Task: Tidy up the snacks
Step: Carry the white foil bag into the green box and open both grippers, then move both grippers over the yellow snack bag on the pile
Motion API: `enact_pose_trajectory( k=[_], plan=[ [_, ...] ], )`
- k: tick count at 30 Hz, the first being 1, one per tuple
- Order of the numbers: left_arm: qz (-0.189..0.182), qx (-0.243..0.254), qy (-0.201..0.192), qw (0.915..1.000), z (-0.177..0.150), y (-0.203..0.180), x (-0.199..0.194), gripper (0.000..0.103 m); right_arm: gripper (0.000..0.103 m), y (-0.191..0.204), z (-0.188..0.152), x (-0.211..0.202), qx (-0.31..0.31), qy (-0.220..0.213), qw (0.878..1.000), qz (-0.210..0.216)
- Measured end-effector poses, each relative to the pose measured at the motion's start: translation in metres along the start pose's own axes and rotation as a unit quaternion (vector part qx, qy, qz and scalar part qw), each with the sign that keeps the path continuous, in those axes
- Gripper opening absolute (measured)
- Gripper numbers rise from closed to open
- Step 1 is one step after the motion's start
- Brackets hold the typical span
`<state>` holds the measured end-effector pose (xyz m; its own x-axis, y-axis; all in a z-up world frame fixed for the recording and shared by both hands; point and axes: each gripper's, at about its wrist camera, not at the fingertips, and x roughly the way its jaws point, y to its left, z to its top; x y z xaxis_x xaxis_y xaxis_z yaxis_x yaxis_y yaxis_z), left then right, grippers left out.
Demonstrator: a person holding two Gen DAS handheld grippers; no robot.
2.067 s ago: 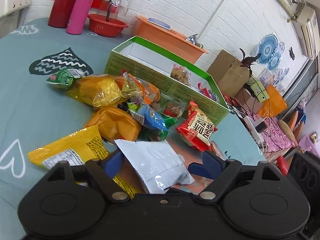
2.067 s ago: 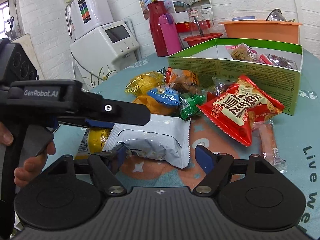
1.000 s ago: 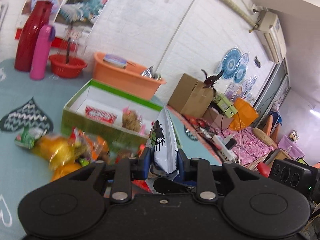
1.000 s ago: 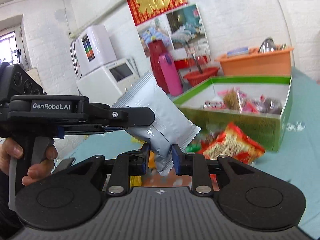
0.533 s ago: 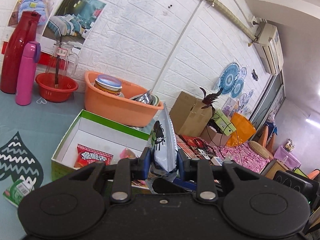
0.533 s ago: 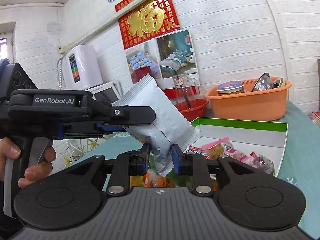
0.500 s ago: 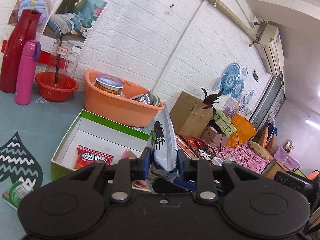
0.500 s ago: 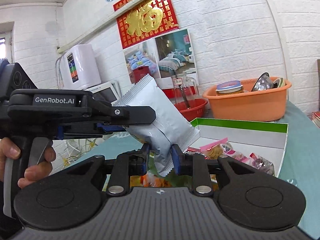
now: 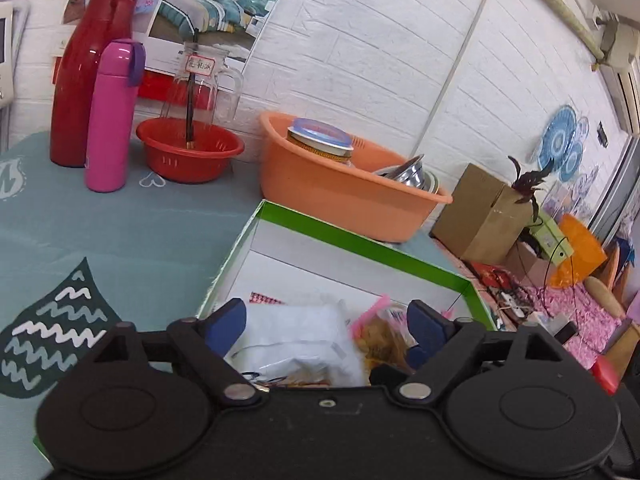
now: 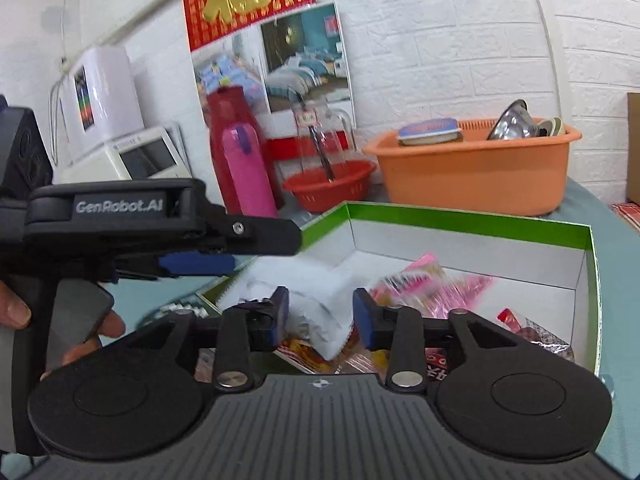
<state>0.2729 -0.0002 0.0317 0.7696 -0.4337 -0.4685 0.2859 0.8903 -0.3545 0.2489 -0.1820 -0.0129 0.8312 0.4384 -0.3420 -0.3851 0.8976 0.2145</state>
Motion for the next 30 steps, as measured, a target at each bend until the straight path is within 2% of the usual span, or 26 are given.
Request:
enact_pose_trajectory(
  k=[3, 6, 12, 16, 20, 25, 30],
  plan=[
    [-0.006, -0.015, 0.001, 0.9999, 0.000, 0.004, -0.008, 0.103, 0.095, 0.001, -0.003, -0.007, -0.005, -0.007, 1.000, 0.000],
    [-0.008, -0.008, -0.005, 0.9999, 0.002, -0.004, -0.025, 0.103, 0.103, 0.007, 0.002, -0.024, -0.007, -0.022, 1.000, 0.004],
    [-0.023, -0.011, -0.014, 0.9996, -0.001, -0.027, -0.076, 0.103, 0.103, 0.025, 0.010, -0.081, -0.033, -0.073, 0.997, 0.014],
    [-0.011, -0.006, -0.015, 0.9998, -0.019, -0.036, -0.118, 0.103, 0.103, 0.032, 0.000, -0.116, -0.032, -0.080, 0.996, 0.032],
    [0.004, -0.018, -0.020, 0.9996, -0.055, -0.025, -0.160, 0.103, 0.103, 0.037, -0.022, -0.138, -0.031, -0.063, 0.997, 0.040],
    [0.054, -0.055, -0.009, 0.9970, -0.103, -0.004, -0.192, 0.103, 0.103, 0.045, -0.053, -0.140, -0.001, -0.018, 0.998, 0.056],
    [0.048, -0.123, 0.003, 0.9912, -0.140, 0.020, -0.197, 0.103, 0.103, 0.064, -0.078, -0.126, 0.036, 0.049, 0.992, 0.112]
  ],
)
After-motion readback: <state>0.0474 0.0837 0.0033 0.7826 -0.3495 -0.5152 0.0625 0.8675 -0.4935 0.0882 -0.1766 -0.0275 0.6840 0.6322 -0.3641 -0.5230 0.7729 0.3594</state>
